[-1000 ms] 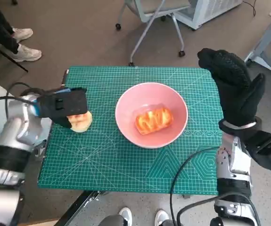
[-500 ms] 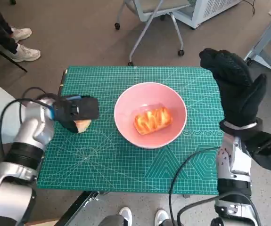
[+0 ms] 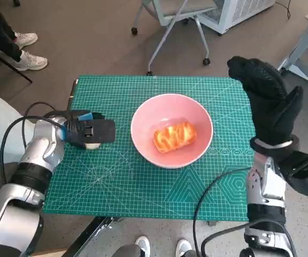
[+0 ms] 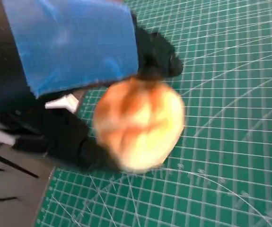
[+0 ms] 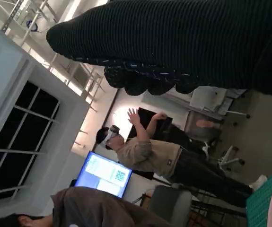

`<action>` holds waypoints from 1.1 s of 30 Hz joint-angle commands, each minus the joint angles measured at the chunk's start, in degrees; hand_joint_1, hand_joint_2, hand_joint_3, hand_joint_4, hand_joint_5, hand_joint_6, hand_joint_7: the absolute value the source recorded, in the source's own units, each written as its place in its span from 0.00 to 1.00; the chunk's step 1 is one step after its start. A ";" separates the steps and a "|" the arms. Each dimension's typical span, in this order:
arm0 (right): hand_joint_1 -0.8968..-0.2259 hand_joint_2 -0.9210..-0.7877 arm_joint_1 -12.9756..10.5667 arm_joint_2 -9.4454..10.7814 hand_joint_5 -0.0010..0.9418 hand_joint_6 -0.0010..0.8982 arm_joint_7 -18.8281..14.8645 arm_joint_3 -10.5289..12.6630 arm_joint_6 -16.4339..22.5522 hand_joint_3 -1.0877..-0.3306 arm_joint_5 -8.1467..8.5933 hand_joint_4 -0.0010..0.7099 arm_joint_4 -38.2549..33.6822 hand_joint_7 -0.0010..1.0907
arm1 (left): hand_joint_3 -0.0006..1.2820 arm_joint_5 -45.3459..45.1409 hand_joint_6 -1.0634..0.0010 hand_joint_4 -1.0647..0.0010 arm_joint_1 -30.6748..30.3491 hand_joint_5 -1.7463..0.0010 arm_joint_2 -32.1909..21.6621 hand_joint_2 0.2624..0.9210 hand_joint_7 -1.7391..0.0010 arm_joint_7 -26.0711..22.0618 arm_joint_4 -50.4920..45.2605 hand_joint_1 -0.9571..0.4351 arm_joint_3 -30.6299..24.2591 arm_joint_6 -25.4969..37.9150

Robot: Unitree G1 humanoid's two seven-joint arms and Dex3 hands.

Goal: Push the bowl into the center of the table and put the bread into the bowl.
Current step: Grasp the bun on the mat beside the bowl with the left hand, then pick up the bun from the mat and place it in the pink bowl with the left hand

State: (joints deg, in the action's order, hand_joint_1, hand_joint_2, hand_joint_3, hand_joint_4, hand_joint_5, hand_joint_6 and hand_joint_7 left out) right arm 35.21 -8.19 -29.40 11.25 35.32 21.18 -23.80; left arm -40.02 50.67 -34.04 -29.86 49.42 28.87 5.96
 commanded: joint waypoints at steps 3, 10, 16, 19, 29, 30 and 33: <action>0.38 0.00 -0.44 0.18 0.00 0.20 -0.57 0.13 -0.01 0.54 0.64 0.33 -1.22 0.40 | 0.08 -0.70 0.42 0.35 -0.45 0.28 0.62 0.99 0.55 4.94 3.23 0.77 0.61 -3.74; 0.38 0.00 -0.54 0.25 0.00 0.20 -0.52 0.07 -0.32 0.54 1.00 0.33 -0.89 0.39 | 0.04 -0.62 0.38 0.34 -1.40 0.31 -1.39 1.00 0.39 9.53 2.32 0.69 0.05 -7.72; 0.38 0.00 -0.65 0.05 0.00 0.20 -0.53 0.10 -0.43 0.54 1.13 0.33 -0.89 0.39 | 0.03 1.30 0.36 0.34 -2.98 0.31 -4.24 1.00 0.39 7.90 -5.23 0.69 -2.88 -7.72; 0.38 0.00 -0.73 -0.14 0.00 0.20 -0.72 0.17 -0.53 0.54 1.38 0.33 -0.89 0.39 | 0.04 3.07 0.36 0.34 -4.40 0.30 -5.65 1.00 0.40 6.36 -11.09 0.69 -5.65 -6.78; 0.38 0.00 -0.56 -0.28 0.00 0.20 -1.21 0.28 -0.68 0.54 1.77 0.33 -0.96 0.38 | 0.03 9.48 0.35 0.30 -9.99 0.31 -8.05 0.99 0.43 4.79 -33.68 0.69 -16.69 -3.14; 0.38 0.00 -0.54 -0.29 0.00 0.20 -1.24 0.29 -0.68 0.54 1.79 0.33 -0.95 0.38 | 0.03 9.82 0.35 0.29 -10.43 0.33 -8.00 0.98 0.42 4.81 -35.71 0.69 -17.55 -2.71; 0.38 0.00 -0.49 -0.29 0.00 0.20 -1.24 0.22 -0.70 0.54 1.73 0.32 -0.84 0.38 | 0.03 10.81 0.35 0.28 -11.18 0.37 -7.29 0.98 0.38 5.36 -42.01 0.69 -20.11 -1.65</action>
State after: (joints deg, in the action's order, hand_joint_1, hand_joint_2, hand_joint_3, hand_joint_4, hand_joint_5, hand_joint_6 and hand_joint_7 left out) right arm 35.26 -8.35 -30.09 11.30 35.39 22.45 -24.15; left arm -31.15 41.19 -41.40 -24.70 15.60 12.12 2.88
